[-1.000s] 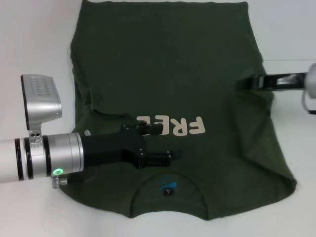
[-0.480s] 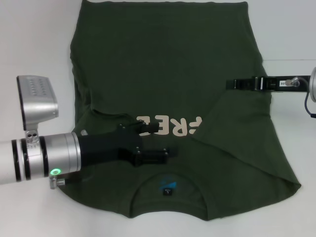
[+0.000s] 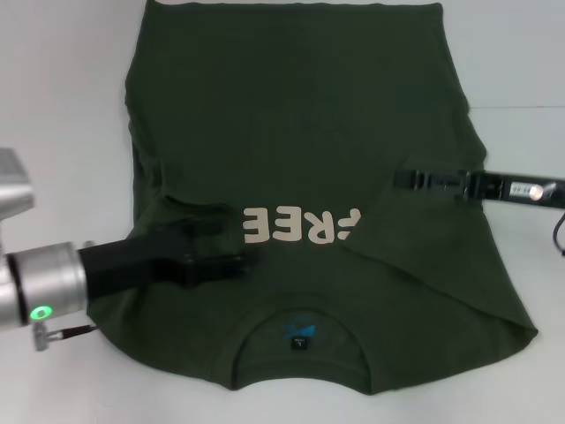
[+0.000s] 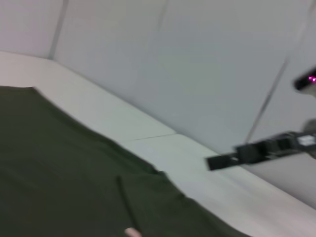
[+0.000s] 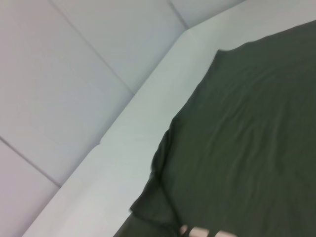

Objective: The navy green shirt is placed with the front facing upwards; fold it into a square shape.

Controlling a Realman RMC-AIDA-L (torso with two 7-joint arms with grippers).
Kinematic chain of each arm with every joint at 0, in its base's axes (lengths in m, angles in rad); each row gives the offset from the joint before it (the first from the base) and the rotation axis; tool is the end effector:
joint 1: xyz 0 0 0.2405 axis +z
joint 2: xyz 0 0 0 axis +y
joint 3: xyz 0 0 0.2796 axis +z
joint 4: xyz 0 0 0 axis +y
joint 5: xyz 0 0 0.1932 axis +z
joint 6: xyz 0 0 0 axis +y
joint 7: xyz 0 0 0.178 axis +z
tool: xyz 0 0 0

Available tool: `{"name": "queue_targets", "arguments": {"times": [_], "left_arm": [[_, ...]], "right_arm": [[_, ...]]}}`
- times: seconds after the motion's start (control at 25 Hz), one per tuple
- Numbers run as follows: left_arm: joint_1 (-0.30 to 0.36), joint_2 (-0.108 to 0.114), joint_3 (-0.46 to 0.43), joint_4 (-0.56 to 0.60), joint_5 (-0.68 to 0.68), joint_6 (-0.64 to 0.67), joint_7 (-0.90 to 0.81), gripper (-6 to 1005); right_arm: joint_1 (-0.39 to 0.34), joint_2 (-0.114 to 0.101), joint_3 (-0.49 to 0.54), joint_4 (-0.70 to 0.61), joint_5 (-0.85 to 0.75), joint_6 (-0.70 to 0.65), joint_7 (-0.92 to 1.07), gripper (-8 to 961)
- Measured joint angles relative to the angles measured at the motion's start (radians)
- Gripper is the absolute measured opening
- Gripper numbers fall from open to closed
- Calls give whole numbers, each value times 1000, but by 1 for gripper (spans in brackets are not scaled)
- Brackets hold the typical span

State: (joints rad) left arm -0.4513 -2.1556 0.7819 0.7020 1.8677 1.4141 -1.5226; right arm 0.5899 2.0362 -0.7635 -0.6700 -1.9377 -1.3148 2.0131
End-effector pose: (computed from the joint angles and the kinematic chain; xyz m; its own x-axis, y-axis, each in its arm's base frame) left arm -0.2551 0.3372 -0.0629 0.6550 0.4643 0.5962 0.6418 -0.7583 -0.1145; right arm 0.2573 0.3948 -0.0211 0.4224 -0.7006 -0.5750 -0.8636 -0.5037 -0.0207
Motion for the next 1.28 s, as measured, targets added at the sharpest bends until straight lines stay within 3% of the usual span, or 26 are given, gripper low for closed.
{"name": "queue_targets", "arguments": {"times": [0.12,0.52,0.72,1.28], "left_arm": [[30,1,-43,24,21,0,-10,933],[73,14,-257,53,173,-46,-82,934],[85,12,-269,52,206,-130,-133,934],[94,9,-265,48,262,-153,-158,934]], "right_arm": [[-10,15,-1,14,1,-8,-32,917],[5,46,20,51,15,11,-56,940],[11,48,21,62,36,23,-56,940],[12,44,21,63,40,16,-48,940]]}}
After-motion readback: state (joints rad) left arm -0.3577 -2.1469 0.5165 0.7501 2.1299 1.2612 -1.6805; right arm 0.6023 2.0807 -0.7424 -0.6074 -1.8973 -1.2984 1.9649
